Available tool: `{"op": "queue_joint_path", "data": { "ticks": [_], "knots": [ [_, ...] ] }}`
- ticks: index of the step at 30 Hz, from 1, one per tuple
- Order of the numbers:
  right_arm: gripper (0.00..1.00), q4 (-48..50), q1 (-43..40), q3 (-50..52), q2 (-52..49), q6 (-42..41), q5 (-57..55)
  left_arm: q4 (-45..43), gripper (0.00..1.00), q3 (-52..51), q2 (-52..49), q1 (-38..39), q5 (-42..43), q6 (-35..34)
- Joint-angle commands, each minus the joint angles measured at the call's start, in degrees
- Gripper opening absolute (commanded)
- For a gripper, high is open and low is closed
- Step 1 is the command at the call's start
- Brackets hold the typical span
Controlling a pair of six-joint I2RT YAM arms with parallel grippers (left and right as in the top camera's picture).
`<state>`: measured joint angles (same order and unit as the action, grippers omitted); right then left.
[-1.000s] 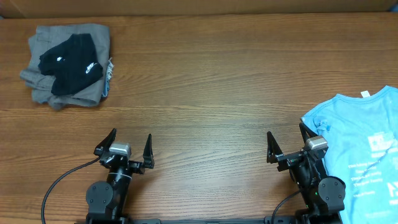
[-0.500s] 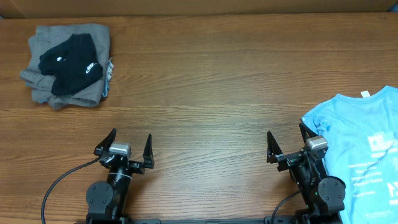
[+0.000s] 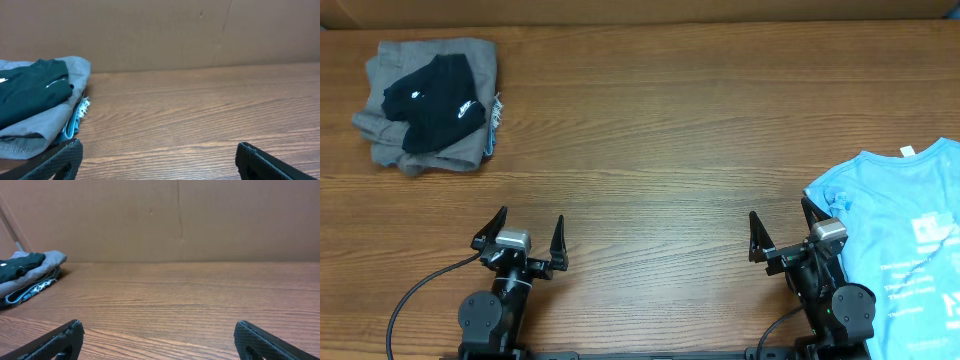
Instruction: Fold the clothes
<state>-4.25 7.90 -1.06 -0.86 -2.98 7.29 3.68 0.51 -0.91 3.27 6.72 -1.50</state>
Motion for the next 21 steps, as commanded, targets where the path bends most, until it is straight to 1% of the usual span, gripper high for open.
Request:
{"op": "queue_joint_path", "data": {
  "ticks": [1,16,18,21],
  "knots": [
    [1.0,0.2,-0.2,0.6,0.5,0.0,0.2,0.1,1.0,-0.2,0.6,-0.1,0.3,-0.6],
    [1.0,0.4,-0.2,0.6,0.5,0.0,0.4,0.0,1.0,-0.2,0.6,-0.1,0.5,-0.7],
    [1.0,0.2,-0.2,0.6,0.5,-0.3,1.4,-0.1,1.0,-0.2,0.6,-0.1,1.4,-2.5],
    [1.0,1.0,-0.2,0.6,0.5,-3.6,3.3,-0.3,1.0,-0.2,0.6,-0.1,3.7,-6.4]
  ]
}}
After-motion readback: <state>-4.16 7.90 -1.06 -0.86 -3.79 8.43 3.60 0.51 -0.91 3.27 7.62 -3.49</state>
